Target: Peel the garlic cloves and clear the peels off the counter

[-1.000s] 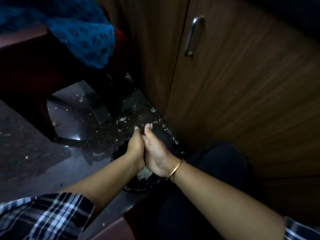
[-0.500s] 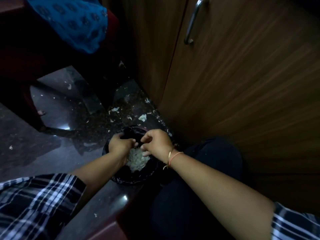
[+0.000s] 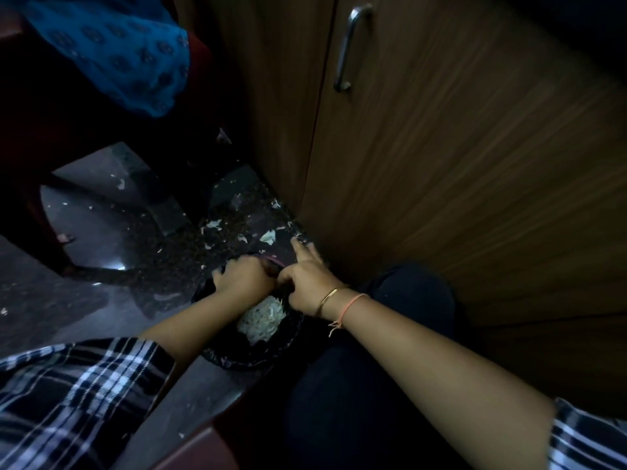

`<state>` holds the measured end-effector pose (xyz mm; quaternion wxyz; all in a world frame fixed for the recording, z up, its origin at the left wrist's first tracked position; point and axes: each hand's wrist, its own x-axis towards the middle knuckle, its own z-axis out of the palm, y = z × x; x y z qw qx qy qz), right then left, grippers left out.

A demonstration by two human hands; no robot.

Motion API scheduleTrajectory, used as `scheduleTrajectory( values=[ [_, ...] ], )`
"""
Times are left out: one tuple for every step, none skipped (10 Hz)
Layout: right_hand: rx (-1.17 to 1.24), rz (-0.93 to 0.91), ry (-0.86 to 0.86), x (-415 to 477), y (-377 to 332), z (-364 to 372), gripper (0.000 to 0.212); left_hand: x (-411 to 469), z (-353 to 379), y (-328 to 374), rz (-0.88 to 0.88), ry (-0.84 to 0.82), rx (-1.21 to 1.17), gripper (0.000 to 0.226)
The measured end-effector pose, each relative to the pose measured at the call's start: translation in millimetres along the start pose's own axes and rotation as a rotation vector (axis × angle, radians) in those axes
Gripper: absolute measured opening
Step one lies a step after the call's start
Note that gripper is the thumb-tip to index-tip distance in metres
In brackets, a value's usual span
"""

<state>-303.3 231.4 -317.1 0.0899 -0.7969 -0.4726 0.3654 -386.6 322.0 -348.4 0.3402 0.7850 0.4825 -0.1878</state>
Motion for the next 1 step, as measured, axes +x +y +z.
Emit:
scheduleTrajectory(
  values=[
    [-0.065, 0.073, 0.238, -14.4, 4.8, -13.0, 0.043, -6.5, -7.2, 29.4, 0.073, 0.08, 0.183, 0.092]
  ],
)
